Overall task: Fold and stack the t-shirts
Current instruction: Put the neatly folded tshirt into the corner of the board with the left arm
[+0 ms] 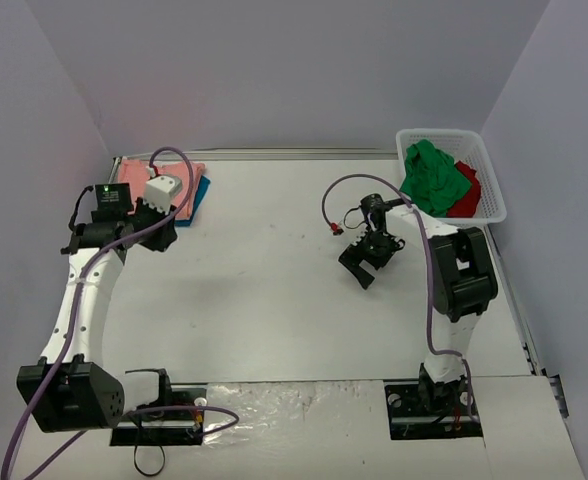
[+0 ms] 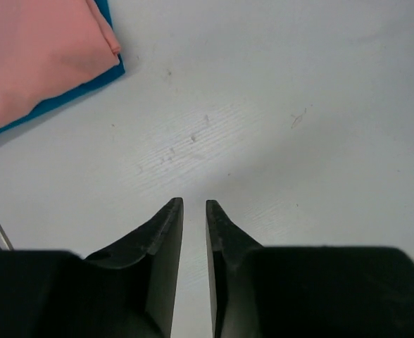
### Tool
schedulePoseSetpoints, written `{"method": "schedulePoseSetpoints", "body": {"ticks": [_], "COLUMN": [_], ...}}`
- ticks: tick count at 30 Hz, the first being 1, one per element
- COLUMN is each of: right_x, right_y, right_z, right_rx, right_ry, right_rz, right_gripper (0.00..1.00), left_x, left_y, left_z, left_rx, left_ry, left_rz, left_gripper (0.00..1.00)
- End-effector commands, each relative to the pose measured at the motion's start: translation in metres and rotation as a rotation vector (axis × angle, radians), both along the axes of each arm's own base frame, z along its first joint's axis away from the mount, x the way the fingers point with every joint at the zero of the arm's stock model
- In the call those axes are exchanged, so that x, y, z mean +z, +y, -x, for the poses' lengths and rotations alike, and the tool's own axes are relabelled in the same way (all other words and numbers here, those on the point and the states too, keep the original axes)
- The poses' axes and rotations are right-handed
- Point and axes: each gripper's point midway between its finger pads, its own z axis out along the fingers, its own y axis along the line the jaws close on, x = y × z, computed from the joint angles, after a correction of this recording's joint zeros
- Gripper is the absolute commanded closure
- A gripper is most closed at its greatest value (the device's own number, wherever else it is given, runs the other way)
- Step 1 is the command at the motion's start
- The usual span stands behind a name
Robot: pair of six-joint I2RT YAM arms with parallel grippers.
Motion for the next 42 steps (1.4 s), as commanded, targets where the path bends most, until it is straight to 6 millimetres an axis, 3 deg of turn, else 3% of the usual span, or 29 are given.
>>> {"method": "schedulePoseSetpoints", "body": {"ticks": [1,2,4,6,13,15,18,29,42], "right_x": [0.000,0.003,0.006,0.014,0.029,0.025,0.022,0.034,0.029], "right_y": [0.002,0.001,0.001,0.001,0.001,0.000,-0.004,-0.003,-0.008], "right_z": [0.016,0.011,0.007,-0.001,-0.013,-0.012,-0.012,-0.019,-0.021], "right_rx": [-0.038,-0.055,-0.067,-0.090,-0.118,-0.118,-0.125,-0.138,-0.148], "right_ry": [0.044,0.023,0.002,-0.039,-0.104,-0.095,-0.094,-0.135,-0.133], "right_rz": [-0.035,-0.032,-0.039,-0.056,-0.099,-0.089,-0.064,-0.076,-0.047], "right_gripper": [0.00,0.00,0.00,0.00,0.00,0.00,0.00,0.00,0.00], "left_x": [-0.004,-0.006,-0.007,-0.011,-0.014,-0.012,-0.016,-0.034,-0.040], "left_y": [0.006,0.006,0.008,0.011,0.044,0.045,0.050,0.056,0.055], "left_z": [-0.004,-0.002,-0.002,-0.002,-0.008,-0.007,-0.008,-0.013,-0.014], "left_rx": [0.036,0.045,0.059,0.081,0.253,0.259,0.283,0.308,0.299], "left_ry": [-0.051,-0.061,-0.069,-0.074,-0.165,-0.177,-0.178,-0.140,-0.137], "left_rz": [0.002,0.012,0.020,0.031,0.114,0.144,0.172,0.157,0.155], "left_gripper": [0.81,0.72,0.42,0.27,0.06,0.02,0.06,0.06,0.06]}}
